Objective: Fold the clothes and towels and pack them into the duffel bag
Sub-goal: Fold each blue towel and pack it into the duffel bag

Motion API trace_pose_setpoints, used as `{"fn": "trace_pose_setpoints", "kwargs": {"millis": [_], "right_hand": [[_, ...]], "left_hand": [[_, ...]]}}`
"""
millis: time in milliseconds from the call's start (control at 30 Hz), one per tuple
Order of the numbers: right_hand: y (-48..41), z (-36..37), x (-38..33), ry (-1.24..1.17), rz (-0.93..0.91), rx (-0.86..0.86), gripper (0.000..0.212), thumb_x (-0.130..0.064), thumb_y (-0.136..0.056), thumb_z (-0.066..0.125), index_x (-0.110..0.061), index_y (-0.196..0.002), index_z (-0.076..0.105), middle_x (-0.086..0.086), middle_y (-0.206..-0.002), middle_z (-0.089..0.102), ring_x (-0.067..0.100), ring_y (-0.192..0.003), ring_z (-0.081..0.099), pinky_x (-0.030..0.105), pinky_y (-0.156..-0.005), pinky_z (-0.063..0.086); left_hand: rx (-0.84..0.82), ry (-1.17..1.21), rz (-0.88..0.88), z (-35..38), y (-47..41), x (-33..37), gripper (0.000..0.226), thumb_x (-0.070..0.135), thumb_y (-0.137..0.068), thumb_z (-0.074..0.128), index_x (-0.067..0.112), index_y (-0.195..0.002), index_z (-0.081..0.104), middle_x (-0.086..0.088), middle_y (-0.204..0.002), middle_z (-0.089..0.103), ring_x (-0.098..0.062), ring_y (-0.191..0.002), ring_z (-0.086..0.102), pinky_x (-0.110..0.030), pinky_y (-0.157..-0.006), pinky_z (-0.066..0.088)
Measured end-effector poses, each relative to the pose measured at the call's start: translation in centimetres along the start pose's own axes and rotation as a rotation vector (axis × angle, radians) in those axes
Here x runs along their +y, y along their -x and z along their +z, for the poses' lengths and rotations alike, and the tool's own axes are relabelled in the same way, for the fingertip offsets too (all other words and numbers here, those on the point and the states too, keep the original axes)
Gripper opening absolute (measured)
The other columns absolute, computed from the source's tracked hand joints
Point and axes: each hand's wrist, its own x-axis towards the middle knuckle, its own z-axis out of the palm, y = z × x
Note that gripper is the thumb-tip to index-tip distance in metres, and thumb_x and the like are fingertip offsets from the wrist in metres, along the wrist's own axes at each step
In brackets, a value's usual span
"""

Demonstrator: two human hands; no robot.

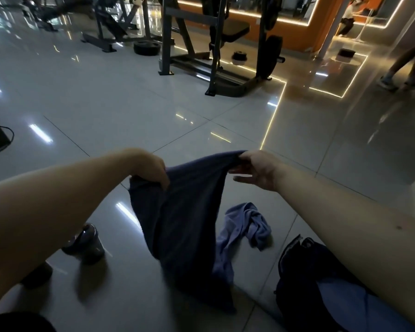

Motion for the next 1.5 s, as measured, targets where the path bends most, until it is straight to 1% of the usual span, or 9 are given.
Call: {"fn": "trace_pose_setpoints", "kwargs": {"millis": [133, 333, 433, 567, 833, 1033, 1267, 1400, 1500], "right_hand": [[-2.4, 1.8, 2.9, 0.336, 0.054, 0.025, 0.010, -0.014, -0.095, 0.052, -0.014, -0.091, 0.060, 0.009, -0.094, 0.065, 0.022, -0.092, 0.063, 0.041, -0.092, 0.054], [-5.7, 3.6, 12.0, 1.252, 0.004, -0.271, 0.006, -0.012, -0.100, 0.046, -0.013, -0.098, 0.051, 0.015, -0.105, 0.058, 0.028, -0.087, 0.051, 0.034, -0.074, 0.041], [-7.0, 3.5, 17.1, 1.353, -0.006, -0.432, 0.004, -0.012, -0.100, 0.046, -0.013, -0.096, 0.048, 0.015, -0.097, 0.053, 0.028, -0.085, 0.049, 0.032, -0.070, 0.038], [-9.0, 1.8, 22.3, 1.380, 0.035, -0.640, 0.005, -0.010, -0.097, 0.049, -0.010, -0.102, 0.051, 0.018, -0.108, 0.056, 0.032, -0.094, 0.054, 0.037, -0.073, 0.040], [-10.3, -7.2, 25.7, 1.573, 0.271, -0.351, 0.023, -0.024, -0.102, 0.051, -0.014, -0.122, 0.053, 0.012, -0.126, 0.058, 0.031, -0.107, 0.057, 0.039, -0.090, 0.049], [-10.9, -10.2, 23.0, 1.355, 0.224, -0.064, 0.005, -0.011, -0.097, 0.050, -0.012, -0.101, 0.053, 0.010, -0.108, 0.060, 0.033, -0.095, 0.054, 0.036, -0.078, 0.047], [-7.1, -8.6, 10.1, 0.850, 0.046, 0.109, 0.019, 0.008, -0.090, 0.044, -0.003, -0.080, 0.056, 0.011, -0.074, 0.052, 0.022, -0.074, 0.050, 0.027, -0.058, 0.038], [-2.3, -7.6, 1.0, 0.744, -0.040, 0.153, 0.016, -0.002, -0.090, 0.048, -0.005, -0.096, 0.062, 0.010, -0.085, 0.056, 0.021, -0.069, 0.051, 0.026, -0.055, 0.038], [1.5, -7.1, -4.9, 0.576, -0.149, 0.253, 0.021, -0.017, -0.093, 0.051, -0.011, -0.075, 0.061, 0.011, -0.077, 0.058, 0.023, -0.066, 0.049, 0.033, -0.058, 0.037]], "left_hand": [[0.160, -0.207, -0.004, 1.2, -2.1, -2.1, 0.026, 0.035, -0.076, 0.069, 0.015, -0.093, 0.067, -0.006, -0.097, 0.069, -0.026, -0.087, 0.067, -0.039, -0.082, 0.058], [0.099, -0.205, 0.122, 8.0, -7.7, -3.5, 0.022, 0.025, -0.085, 0.060, 0.010, -0.103, 0.060, -0.009, -0.106, 0.064, -0.027, -0.096, 0.063, -0.037, -0.086, 0.053], [0.039, -0.134, 0.110, 14.4, -12.0, -4.2, 0.032, 0.022, -0.092, 0.055, 0.003, -0.118, 0.061, -0.013, -0.120, 0.063, -0.029, -0.111, 0.062, -0.030, -0.087, 0.046], [-0.011, 0.004, 0.067, 21.5, -15.6, -3.6, 0.028, 0.020, -0.095, 0.050, 0.005, -0.117, 0.060, -0.015, -0.112, 0.067, -0.032, -0.101, 0.065, -0.042, -0.089, 0.054], [-0.120, -0.069, 0.316, 26.3, -19.2, 4.9, 0.038, 0.019, -0.099, 0.055, 0.006, -0.134, 0.048, -0.012, -0.131, 0.057, -0.030, -0.116, 0.056, -0.034, -0.091, 0.041], [0.113, -0.075, 0.305, 21.6, -20.5, 10.4, 0.022, 0.018, -0.096, 0.055, 0.010, -0.117, 0.058, -0.012, -0.117, 0.064, -0.034, -0.106, 0.062, -0.040, -0.087, 0.049], [0.402, 0.056, 0.292, 9.2, -13.3, 10.0, 0.005, 0.016, -0.089, 0.055, 0.015, -0.095, 0.055, -0.009, -0.095, 0.061, -0.032, -0.090, 0.061, -0.036, -0.073, 0.047], [0.525, -0.005, 0.278, 0.8, -5.5, 10.2, 0.011, 0.024, -0.088, 0.058, 0.015, -0.092, 0.054, -0.005, -0.090, 0.057, -0.025, -0.082, 0.055, -0.030, -0.069, 0.039], [0.583, -0.012, 0.291, -4.9, -0.5, 10.4, 0.017, 0.026, -0.088, 0.062, 0.011, -0.088, 0.055, -0.006, -0.084, 0.056, -0.022, -0.078, 0.055, -0.028, -0.066, 0.037]]}}
